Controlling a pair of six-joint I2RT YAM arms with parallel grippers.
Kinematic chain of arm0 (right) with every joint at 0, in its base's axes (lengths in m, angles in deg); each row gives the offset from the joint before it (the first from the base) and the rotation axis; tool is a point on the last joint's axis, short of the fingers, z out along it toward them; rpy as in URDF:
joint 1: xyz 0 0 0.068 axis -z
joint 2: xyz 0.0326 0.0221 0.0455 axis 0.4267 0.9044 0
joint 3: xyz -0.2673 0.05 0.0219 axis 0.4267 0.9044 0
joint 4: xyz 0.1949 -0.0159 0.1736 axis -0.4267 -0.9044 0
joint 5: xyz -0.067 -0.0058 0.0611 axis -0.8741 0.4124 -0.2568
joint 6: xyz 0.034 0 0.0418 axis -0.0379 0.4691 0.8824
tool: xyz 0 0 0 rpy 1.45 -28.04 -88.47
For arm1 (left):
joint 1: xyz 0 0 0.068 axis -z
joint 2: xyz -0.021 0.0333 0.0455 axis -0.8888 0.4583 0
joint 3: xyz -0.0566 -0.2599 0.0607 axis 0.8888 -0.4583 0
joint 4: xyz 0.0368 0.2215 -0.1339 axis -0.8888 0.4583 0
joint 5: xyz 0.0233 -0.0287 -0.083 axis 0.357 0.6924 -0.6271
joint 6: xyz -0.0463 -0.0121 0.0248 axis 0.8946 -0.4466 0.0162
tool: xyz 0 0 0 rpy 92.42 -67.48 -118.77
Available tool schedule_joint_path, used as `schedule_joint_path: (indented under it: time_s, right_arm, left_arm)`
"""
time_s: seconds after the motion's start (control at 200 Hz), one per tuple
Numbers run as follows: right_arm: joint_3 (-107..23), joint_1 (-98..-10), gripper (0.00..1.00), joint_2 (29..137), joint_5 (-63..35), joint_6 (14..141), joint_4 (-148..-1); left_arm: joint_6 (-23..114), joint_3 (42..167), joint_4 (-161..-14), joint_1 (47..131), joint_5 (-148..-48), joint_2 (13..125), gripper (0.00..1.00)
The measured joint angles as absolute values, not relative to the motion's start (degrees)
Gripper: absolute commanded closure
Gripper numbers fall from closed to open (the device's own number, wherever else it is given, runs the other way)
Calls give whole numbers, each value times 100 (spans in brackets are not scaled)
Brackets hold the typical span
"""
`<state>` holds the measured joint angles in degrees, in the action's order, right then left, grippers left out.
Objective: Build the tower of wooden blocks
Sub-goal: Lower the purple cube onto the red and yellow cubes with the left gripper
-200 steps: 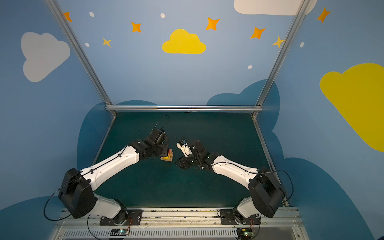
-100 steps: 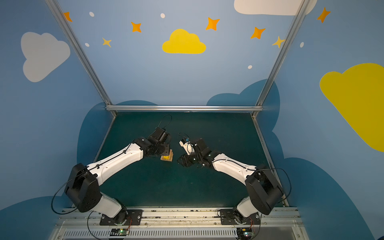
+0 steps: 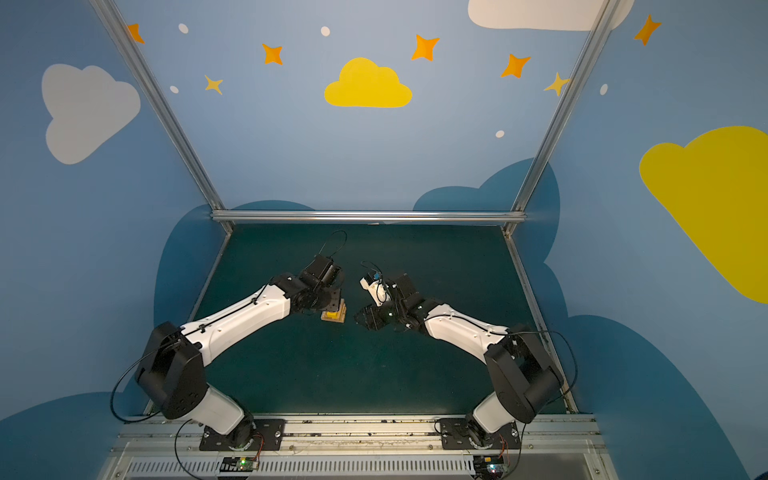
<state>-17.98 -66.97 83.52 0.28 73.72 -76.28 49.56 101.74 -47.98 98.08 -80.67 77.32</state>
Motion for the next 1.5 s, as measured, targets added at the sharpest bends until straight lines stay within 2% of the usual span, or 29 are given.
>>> schedule_joint_path:
  time_s: [1.502]
  right_arm:
    - [-1789, -6507, 44, 8416, 109, 7379, -7491]
  left_arm:
    - [4891, 10474, -4781, 9672, -8124, 8261, 96]
